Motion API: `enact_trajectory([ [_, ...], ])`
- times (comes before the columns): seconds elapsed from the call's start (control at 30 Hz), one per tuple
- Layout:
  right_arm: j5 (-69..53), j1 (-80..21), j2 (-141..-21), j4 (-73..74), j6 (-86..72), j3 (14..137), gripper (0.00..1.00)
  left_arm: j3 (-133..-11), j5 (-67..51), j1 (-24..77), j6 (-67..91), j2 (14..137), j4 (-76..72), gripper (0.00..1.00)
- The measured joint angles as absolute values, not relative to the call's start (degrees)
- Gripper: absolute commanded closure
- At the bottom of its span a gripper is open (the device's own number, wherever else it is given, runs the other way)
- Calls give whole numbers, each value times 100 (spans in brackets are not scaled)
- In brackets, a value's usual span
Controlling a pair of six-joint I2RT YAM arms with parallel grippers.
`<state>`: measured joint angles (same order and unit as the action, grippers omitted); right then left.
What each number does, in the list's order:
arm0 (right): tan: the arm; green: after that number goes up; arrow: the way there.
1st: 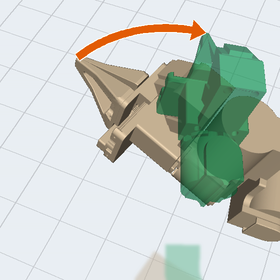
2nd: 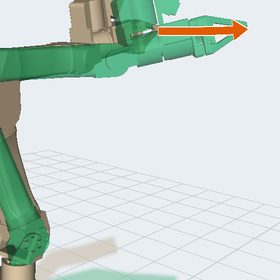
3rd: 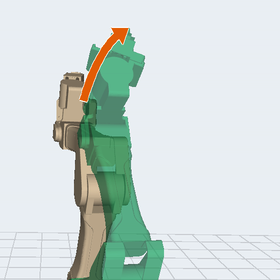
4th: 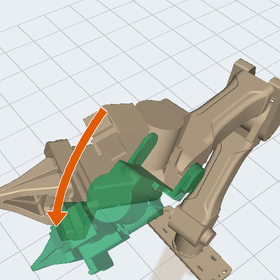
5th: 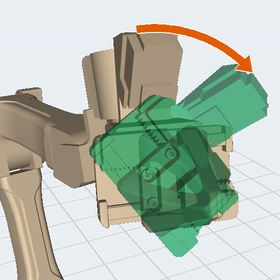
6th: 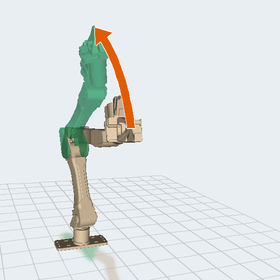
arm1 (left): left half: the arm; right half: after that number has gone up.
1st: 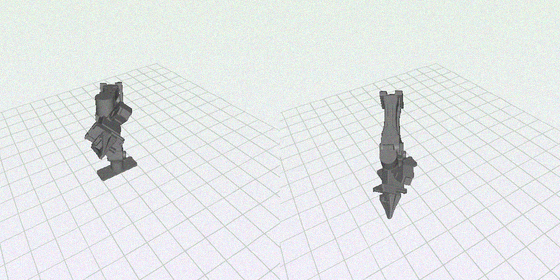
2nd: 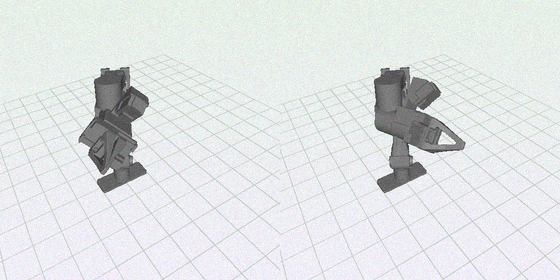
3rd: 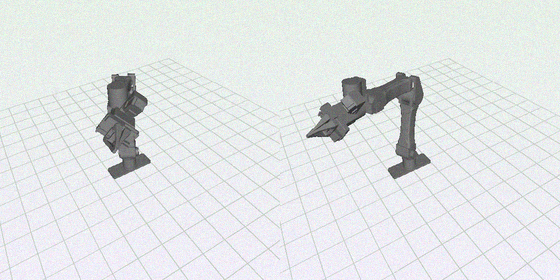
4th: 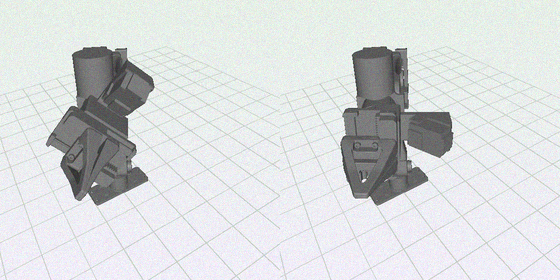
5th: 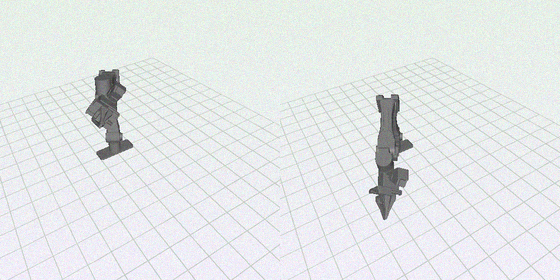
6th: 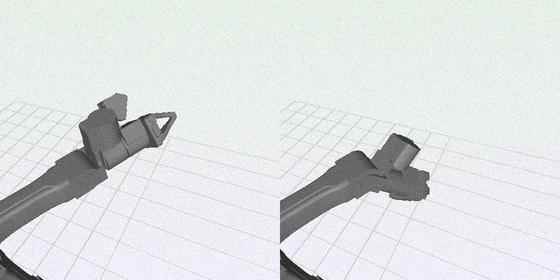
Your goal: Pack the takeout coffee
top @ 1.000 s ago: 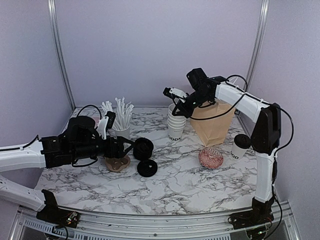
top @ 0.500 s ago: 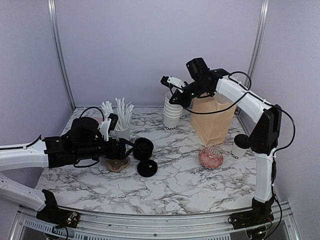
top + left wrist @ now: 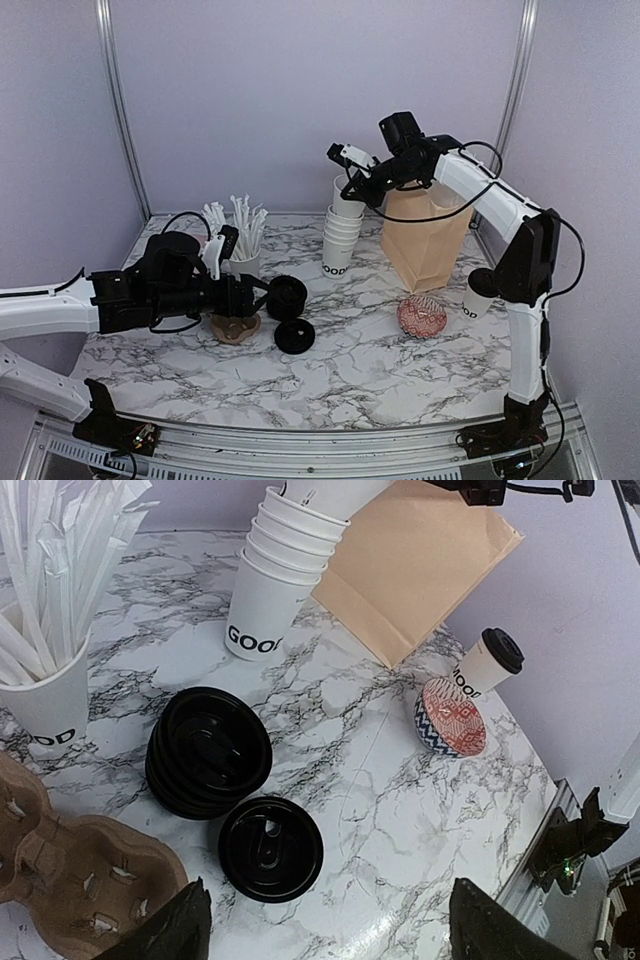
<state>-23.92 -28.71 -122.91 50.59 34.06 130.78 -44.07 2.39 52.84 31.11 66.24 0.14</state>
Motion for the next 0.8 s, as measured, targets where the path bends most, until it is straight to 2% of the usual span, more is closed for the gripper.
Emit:
enact_trajectory([
  [0.37,-2657,-3035,-12121,5229,3452,12999,100,-4591,239,5299,3111,6731,16,18],
  [0.67,-3105,-3039,-10632,5262,3457,12175,100,-4834,355,5299,2895,6921,346,27],
  [0.8,-3411,-3081,-9629,5103,3579,10975,100,-4880,416,5306,2633,6971,600,28],
])
